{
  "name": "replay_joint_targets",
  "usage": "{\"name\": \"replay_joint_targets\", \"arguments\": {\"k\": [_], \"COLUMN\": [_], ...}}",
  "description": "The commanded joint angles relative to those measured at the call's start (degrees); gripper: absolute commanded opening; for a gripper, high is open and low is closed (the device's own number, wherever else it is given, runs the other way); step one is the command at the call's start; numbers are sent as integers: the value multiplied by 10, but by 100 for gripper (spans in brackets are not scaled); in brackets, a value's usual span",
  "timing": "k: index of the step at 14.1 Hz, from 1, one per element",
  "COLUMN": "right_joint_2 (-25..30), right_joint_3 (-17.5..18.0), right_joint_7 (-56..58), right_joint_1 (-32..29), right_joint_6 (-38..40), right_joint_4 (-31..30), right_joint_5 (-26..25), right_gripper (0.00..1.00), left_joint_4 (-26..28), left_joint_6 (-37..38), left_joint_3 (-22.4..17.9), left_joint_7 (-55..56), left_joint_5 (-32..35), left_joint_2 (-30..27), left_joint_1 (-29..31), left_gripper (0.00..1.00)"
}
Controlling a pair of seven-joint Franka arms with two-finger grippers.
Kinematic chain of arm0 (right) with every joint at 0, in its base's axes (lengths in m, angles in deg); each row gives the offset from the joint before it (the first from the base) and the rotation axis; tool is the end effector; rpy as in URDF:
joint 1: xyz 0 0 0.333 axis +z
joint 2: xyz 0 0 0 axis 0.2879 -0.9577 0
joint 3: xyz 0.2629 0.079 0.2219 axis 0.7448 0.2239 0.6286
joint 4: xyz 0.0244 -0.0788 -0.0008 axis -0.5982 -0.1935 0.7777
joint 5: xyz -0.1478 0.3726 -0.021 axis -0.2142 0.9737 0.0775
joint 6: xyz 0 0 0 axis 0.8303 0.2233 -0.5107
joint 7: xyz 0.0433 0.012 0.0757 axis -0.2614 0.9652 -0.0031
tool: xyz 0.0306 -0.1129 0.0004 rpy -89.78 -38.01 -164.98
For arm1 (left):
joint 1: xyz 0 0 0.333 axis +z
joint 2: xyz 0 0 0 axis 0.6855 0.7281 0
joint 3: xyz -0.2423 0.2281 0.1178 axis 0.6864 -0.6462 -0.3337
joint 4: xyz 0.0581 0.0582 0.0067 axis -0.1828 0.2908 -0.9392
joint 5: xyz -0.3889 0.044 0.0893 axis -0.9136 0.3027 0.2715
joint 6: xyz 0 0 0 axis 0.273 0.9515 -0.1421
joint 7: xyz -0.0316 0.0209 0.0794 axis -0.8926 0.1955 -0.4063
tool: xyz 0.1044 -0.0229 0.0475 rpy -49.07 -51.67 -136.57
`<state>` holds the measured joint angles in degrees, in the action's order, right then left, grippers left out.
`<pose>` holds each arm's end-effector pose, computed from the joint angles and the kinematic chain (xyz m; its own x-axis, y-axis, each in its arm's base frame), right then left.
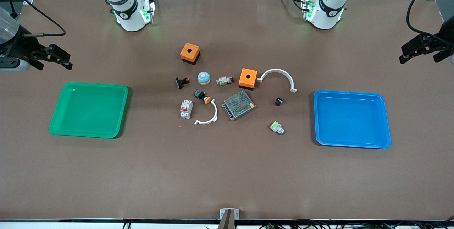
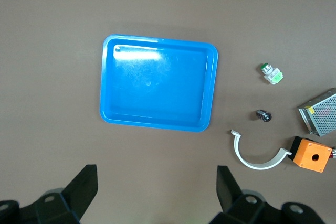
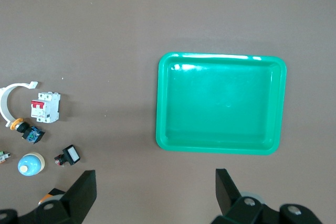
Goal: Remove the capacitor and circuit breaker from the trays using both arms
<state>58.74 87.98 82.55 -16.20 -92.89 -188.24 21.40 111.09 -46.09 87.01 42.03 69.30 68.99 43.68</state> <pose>0.5255 -0.0058 0.6154 0.9995 -0.0177 0.0270 -0.0172 -0.9997 -0.0194 0.5476 -0.0144 0.6851 0.9998 0.0122 0.0126 0.0123 -0.9999 -0.0077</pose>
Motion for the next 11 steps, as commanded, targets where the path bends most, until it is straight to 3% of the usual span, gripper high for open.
{"name": "replay_joint_targets", "arguments": {"k": [1, 4, 11], "right_joint_2": [-28, -28, -27], "right_joint_3": [8, 8, 8], "right_joint_7": [0, -1, 1], "right_joint_1": [-13, -12, -10], "right_joint_6": [3, 4, 4], "right_joint_4": [25, 22, 18], "right_joint_5": [2, 2, 1], "right_gripper": [100, 100, 100], "left_joint_4": [24, 23, 16], "left_joint_6": [-8, -8, -4], "left_joint_3": [12, 33, 35], "left_joint_7": [-7, -7, -9], "left_joint_5": [3, 22, 21], "left_joint_2": [-19, -18, -14], "left_joint_1": [1, 0, -1], "left_gripper": [100, 100, 100]}}
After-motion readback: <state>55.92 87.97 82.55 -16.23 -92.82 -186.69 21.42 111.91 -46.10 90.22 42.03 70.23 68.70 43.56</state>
